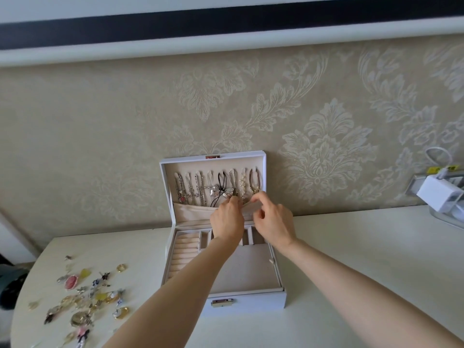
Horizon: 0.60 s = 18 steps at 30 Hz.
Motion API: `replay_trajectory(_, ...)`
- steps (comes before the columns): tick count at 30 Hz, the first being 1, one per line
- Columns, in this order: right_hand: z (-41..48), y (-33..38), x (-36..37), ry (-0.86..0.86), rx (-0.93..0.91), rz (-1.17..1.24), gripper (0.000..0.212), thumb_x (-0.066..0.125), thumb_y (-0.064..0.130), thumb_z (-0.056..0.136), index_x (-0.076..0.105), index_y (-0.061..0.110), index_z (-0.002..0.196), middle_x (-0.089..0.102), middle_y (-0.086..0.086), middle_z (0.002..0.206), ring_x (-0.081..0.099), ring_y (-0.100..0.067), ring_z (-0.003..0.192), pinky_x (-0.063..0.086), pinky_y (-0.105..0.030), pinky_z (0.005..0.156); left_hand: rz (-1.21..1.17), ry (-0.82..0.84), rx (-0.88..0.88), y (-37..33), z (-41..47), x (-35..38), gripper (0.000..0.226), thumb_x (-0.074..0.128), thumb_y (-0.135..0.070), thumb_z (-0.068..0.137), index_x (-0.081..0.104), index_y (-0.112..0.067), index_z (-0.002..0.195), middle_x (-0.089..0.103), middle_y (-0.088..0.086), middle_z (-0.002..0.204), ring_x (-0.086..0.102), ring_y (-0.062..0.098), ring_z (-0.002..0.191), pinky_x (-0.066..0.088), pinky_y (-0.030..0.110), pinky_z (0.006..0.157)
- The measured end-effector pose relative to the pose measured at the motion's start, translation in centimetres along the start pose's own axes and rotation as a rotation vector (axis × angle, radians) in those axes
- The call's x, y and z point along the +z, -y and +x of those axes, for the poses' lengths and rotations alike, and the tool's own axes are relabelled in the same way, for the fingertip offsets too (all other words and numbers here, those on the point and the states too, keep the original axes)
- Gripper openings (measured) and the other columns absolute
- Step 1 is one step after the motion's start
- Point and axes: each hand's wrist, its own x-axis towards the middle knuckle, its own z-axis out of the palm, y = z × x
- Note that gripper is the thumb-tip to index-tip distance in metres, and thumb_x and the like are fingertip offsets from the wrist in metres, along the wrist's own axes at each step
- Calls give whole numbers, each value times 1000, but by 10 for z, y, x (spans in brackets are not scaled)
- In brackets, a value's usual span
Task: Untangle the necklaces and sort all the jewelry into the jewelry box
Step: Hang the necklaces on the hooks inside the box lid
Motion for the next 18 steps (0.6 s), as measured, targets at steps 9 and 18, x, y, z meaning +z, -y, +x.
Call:
replay_trajectory(9,-2,5,2,176,-53,-19,54,48,6,80,46,30,128,66,-6,68,62,-28,63,50,-35,58,-38,-1,-52,3,6,0,13,44,-14,97,52,-11,107,68,11,96,63,32,89,35,31,61)
replay_trajectory(18,8,8,2,322,25,-82,47,48,7,83,41,23,126,68,-11,86,64,-34,77,40,-30,57,65,62,44,-5,-6,-2,22,38,-15,98,57,-10,108,58,9,110,62,32,92,38,34,65)
